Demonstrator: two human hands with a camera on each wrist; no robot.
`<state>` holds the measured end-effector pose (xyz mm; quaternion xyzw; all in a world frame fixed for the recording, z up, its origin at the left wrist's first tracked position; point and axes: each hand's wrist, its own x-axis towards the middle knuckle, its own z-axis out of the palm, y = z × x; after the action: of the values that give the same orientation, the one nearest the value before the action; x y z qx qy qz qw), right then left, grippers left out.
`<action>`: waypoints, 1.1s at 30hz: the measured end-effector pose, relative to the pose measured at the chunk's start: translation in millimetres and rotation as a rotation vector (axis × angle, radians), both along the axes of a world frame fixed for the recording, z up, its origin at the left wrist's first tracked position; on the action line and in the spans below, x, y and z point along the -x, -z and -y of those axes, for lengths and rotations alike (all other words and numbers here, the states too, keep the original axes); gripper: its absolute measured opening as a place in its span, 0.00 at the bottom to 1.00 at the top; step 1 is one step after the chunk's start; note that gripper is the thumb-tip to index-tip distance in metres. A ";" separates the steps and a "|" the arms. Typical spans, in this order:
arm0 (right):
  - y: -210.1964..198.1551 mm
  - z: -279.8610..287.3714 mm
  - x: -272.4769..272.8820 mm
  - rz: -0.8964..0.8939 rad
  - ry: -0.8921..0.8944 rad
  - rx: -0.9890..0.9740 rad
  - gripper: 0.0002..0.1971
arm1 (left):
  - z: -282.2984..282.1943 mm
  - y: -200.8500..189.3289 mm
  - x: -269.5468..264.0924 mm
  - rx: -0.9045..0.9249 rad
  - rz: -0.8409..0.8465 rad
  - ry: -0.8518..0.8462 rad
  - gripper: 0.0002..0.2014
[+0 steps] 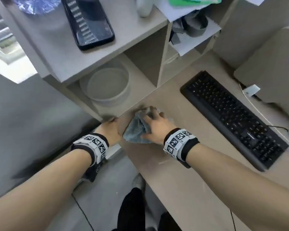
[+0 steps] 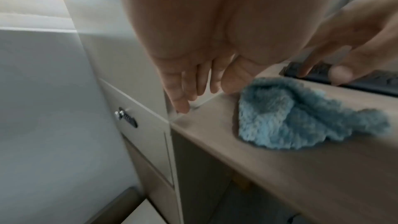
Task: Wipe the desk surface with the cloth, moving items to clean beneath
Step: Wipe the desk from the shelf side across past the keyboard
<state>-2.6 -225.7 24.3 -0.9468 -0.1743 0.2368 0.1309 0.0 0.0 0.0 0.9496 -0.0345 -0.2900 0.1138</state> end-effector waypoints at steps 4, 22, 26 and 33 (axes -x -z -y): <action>34.3 -24.8 12.0 0.002 -0.066 0.175 0.41 | -8.9 19.2 9.7 -0.055 -0.008 0.031 0.31; 50.9 50.8 -1.4 -0.031 0.349 0.139 0.38 | 3.1 12.0 1.6 -0.145 -0.008 0.006 0.20; 48.4 66.2 0.2 -0.036 0.238 0.133 0.33 | -6.8 16.6 8.9 -0.120 -0.012 0.034 0.29; 33.7 48.8 -54.6 -0.169 0.415 0.297 0.41 | -16.2 11.6 11.5 -0.074 0.042 0.090 0.33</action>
<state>52.1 -274.5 -9.4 -0.9480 0.0720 0.3060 0.0504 -11.5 16.2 -11.6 0.9566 -0.0689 -0.2757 0.0648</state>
